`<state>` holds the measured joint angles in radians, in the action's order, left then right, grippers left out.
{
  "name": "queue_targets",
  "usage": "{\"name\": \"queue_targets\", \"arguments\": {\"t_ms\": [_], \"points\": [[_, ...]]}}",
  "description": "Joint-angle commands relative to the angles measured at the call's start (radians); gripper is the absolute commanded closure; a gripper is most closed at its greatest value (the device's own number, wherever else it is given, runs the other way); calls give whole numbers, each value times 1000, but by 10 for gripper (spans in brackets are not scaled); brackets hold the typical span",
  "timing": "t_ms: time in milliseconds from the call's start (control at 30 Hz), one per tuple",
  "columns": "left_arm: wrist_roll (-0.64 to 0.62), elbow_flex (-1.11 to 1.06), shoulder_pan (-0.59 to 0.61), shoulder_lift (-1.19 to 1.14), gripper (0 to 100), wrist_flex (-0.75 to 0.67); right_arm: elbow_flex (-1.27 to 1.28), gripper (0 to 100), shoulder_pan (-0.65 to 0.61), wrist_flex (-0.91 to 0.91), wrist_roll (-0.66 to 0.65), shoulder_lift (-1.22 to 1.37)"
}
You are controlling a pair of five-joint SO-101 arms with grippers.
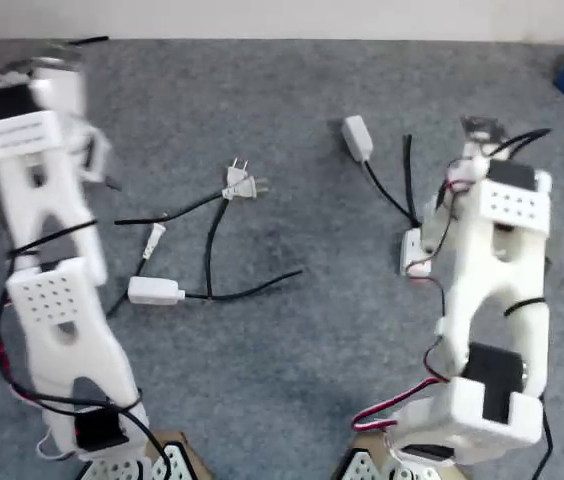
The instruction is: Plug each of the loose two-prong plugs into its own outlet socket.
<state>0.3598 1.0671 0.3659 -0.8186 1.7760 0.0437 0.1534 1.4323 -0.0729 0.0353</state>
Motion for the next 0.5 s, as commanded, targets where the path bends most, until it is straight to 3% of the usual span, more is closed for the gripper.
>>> {"name": "queue_targets", "arguments": {"t_ms": [0,233,467], "points": [[60,-259,-202,213,726,12,-150,731,102,24,38,-2],[206,-449,-407,418,726,5,-85,731,208,10,-46,-1],[247,-453,-369,418,726,-8,153,731,200,-165,-170,1]]}}
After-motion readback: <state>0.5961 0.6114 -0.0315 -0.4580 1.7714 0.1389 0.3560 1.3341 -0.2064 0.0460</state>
